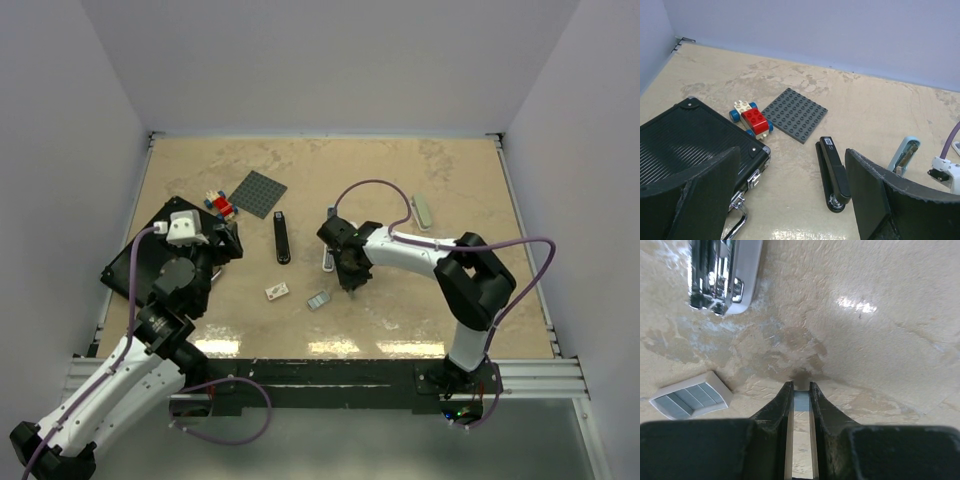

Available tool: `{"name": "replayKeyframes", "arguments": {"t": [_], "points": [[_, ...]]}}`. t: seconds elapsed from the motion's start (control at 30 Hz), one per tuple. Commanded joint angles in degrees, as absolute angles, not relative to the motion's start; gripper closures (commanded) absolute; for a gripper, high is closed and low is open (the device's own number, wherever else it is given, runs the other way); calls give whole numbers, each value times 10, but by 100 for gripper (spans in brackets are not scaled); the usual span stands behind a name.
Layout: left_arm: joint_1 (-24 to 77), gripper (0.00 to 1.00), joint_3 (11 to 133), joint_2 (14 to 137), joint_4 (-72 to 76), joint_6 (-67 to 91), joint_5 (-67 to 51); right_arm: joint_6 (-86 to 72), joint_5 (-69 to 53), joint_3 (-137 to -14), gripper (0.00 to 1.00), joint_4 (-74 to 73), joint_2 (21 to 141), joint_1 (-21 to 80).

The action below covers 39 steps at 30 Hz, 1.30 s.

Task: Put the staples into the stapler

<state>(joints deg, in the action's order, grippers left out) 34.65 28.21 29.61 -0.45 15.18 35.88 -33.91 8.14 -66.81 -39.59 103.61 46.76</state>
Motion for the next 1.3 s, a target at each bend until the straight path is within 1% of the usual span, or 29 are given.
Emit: {"name": "replayKeyframes", "arguments": {"t": [0.0, 0.23, 0.47, 0.63, 1.27], "points": [[351, 11, 277, 283, 23, 139, 370, -354, 134, -714, 91, -385, 986, 467], [352, 11, 276, 265, 21, 138, 377, -355, 206, -755, 91, -353, 962, 471], [365, 11, 275, 260, 22, 135, 389, -367, 259, -796, 91, -317, 984, 490], [373, 11, 275, 260, 22, 134, 395, -387, 297, -798, 90, -287, 1005, 511], [384, 11, 273, 262, 21, 133, 407, -441, 332, -766, 90, -238, 1051, 513]]}}
